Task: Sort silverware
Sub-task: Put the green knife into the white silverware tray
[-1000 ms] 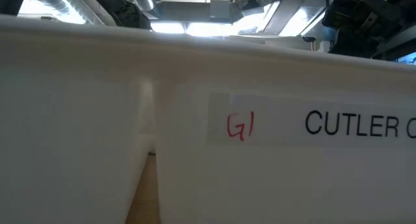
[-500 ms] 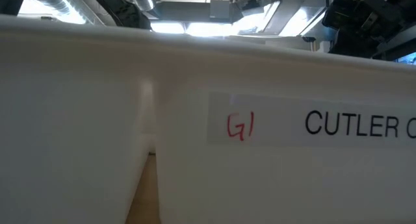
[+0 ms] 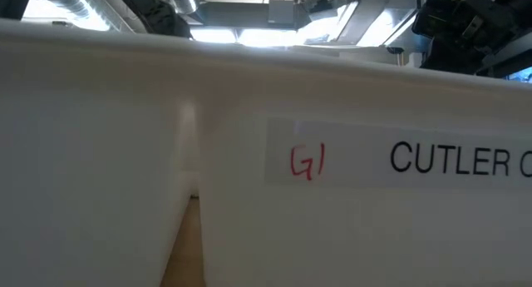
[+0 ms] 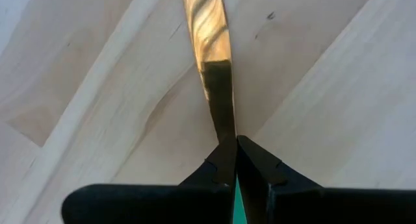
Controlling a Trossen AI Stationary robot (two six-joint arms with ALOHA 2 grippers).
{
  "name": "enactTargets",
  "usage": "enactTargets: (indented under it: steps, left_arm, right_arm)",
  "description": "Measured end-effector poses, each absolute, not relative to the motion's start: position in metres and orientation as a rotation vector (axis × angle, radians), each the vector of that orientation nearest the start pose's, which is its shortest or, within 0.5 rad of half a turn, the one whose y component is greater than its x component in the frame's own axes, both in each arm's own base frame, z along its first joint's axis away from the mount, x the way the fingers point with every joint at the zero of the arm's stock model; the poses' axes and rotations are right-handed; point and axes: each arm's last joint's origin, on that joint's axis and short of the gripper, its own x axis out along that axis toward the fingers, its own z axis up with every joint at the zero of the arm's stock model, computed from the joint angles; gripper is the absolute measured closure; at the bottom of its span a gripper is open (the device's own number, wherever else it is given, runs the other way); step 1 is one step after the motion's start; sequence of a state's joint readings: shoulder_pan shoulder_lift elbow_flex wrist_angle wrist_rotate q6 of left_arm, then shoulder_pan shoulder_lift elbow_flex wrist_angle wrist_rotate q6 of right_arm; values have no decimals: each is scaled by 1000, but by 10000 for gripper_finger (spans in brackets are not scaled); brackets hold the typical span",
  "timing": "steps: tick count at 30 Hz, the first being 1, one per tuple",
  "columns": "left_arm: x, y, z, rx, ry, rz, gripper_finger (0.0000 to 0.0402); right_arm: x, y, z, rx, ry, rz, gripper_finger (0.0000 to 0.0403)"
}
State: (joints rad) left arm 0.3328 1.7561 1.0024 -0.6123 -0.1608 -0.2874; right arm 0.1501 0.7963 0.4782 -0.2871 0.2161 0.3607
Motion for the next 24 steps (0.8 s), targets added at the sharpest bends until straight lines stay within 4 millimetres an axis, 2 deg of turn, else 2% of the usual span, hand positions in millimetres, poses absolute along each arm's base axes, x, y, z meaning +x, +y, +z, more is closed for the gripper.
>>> enactTargets:
  steps: [12, 21, 24]
  left_arm:
    - [289, 105, 143, -309, 1305, 574, 388]
    - [289, 105, 143, -317, 1303, 574, 307]
    - [289, 106, 143, -324, 1304, 581, 292]
  right_arm:
    - [165, 19, 218, 240, 576, -170, 402]
    - [165, 19, 218, 239, 576, -170, 402]
    - [165, 19, 218, 234, 577, -168, 402]
